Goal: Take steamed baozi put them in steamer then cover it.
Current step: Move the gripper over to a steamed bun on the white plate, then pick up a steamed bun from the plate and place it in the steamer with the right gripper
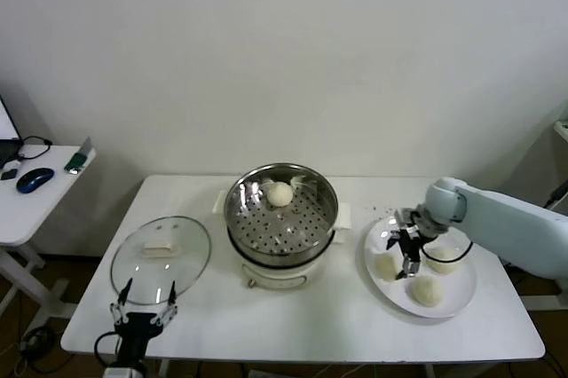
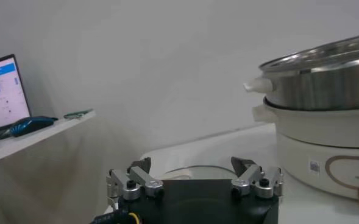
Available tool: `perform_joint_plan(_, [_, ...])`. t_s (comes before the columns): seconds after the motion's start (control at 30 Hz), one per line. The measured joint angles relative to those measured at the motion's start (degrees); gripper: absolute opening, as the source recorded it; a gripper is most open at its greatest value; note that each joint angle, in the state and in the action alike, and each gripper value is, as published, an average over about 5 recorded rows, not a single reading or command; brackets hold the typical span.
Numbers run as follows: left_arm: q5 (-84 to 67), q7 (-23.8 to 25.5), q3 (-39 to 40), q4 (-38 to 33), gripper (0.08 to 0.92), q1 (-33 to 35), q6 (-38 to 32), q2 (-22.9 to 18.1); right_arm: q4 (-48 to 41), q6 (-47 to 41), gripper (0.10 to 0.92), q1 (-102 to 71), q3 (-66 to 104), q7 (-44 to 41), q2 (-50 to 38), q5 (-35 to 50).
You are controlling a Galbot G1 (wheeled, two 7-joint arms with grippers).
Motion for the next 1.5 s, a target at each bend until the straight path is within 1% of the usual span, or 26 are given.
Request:
perform_joint_plan(0.2, [0.1, 0.0, 0.1, 0.0, 0.823, -0.2, 0.1, -0.1, -0.9, 0.0, 0.814, -0.3, 0.0, -0.5, 0.7, 0.0])
perform_joint_plan(0.5, [0.2, 0.0, 0.1, -0.1, 0.823, -0.1, 0.1, -0.2, -2.0, 0.6, 0.744, 0.1, -0.5, -1.0, 1.0, -0.1])
perform_joint_plan(0.9, [0.3, -0.2, 0.3, -0.5, 0.823, 0.0, 0.1, -0.6, -2.0, 1.2, 0.706, 4.1, -2.6, -1.2, 0.9, 2.5])
perform_joint_plan(1.03, [0.2, -0.2, 0.3, -1.1, 0.823, 0.0, 0.2, -0.6, -2.4, 1.6, 0.700, 8.7, -5.1, -1.5, 1.3, 5.4])
perform_joint_plan(1.2, [0.2, -0.2, 0.7, -1.6, 0.823, 0.3, 0.3, -0.5, -3.6, 2.3, 0.703, 17.9, -10.7, -2.1, 3.1, 11.3])
perform_joint_plan(1.5, [0.1, -0.3, 1.9, -1.7, 0.823, 0.6, -0.1, -0.3, -5.6, 1.7, 0.704, 33.8, -20.0, -2.6, 10.4, 23.4])
